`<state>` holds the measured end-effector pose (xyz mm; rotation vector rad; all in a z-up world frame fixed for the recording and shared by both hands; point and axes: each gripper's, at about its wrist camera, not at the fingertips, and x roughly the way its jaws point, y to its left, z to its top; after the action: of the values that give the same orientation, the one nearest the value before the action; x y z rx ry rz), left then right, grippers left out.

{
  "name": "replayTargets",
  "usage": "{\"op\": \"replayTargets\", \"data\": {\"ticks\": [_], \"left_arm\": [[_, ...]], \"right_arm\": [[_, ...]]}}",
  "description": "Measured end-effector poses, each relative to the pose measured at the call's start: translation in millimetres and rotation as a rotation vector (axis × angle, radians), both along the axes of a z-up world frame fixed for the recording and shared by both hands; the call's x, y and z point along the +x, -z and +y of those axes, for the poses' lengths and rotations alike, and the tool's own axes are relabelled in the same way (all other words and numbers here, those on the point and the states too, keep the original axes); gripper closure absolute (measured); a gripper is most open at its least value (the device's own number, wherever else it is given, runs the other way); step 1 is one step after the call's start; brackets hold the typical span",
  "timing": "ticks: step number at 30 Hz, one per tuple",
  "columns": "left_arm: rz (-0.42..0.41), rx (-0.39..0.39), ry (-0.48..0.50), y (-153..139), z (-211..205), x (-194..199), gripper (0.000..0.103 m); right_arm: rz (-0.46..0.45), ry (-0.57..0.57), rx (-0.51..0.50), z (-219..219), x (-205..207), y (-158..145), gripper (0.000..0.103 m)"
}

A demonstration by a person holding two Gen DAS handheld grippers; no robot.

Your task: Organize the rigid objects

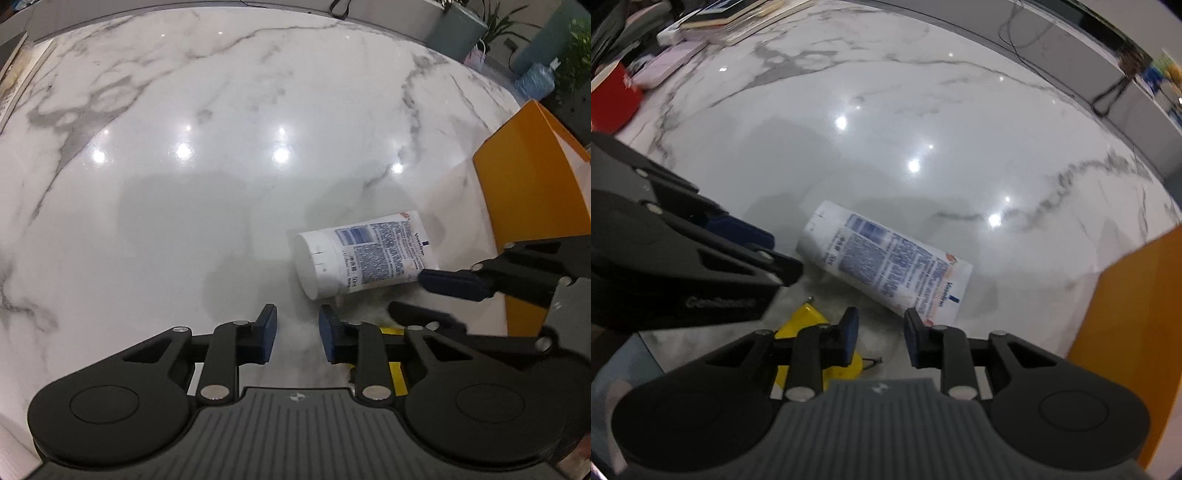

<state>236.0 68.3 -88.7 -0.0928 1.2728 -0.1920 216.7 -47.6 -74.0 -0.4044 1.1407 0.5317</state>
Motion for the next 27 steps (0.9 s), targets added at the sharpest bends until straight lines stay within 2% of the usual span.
{"op": "replayTargets", "data": {"ticks": [3, 6, 10, 13, 15, 18, 22, 25, 27], "left_arm": [[0.009, 0.027, 0.001, 1, 1, 2, 0.072], [0.009, -0.053, -0.020, 0, 9, 2, 0.072], [-0.004, -0.072, -0.009, -6, 9, 1, 0.071], [0.002, -0.079, 0.023, -15, 1, 0, 0.067], [0.003, -0.079, 0.035, -21, -3, -4, 0.062], [0.000, -0.118, 0.039, -24, -8, -13, 0.045], [-0.016, -0.161, 0.074, -22, -15, -23, 0.039], [-0.052, -0.191, 0.135, -23, -20, -29, 0.035], [-0.079, -0.185, 0.187, -23, -22, -34, 0.032]], "right_arm": [[0.001, 0.023, 0.010, -2, -3, -4, 0.073], [-0.004, 0.030, 0.023, -3, -6, -9, 0.072], [-0.008, 0.022, 0.005, -3, -8, -9, 0.072], [-0.004, 0.021, 0.001, -4, -11, -11, 0.072], [-0.021, 0.004, -0.027, -4, -15, -13, 0.072], [-0.056, 0.002, -0.089, -9, -19, -13, 0.072], [-0.043, 0.039, -0.099, -25, -19, -15, 0.072], [-0.052, 0.015, -0.113, -31, -28, -19, 0.072], [-0.064, -0.006, -0.121, -35, -33, -23, 0.071]]}}
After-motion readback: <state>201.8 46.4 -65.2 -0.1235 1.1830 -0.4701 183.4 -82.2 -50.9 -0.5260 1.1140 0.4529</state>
